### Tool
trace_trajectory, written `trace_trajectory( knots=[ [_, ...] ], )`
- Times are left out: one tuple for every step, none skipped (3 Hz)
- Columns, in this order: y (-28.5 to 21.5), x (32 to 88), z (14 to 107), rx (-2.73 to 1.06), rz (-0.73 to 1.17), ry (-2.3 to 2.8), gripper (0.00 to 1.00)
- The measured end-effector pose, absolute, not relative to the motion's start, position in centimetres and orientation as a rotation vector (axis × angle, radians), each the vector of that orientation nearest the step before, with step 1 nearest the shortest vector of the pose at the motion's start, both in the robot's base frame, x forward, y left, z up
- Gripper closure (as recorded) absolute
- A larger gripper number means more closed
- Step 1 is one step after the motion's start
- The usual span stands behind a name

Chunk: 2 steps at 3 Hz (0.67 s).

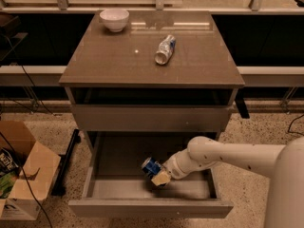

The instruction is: Place pepsi can into middle drawer

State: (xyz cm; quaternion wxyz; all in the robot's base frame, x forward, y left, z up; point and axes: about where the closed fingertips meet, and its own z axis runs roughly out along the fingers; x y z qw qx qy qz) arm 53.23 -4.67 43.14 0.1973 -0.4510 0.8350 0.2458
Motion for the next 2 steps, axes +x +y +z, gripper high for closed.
trace_trajectory(
  knots=[
    [-5.6, 52.4, 40.5, -1.252, 0.638, 2.425, 0.84],
    [-6.1, 51.9, 38.9, -1.229, 0.556, 2.5, 0.53]
  ],
)
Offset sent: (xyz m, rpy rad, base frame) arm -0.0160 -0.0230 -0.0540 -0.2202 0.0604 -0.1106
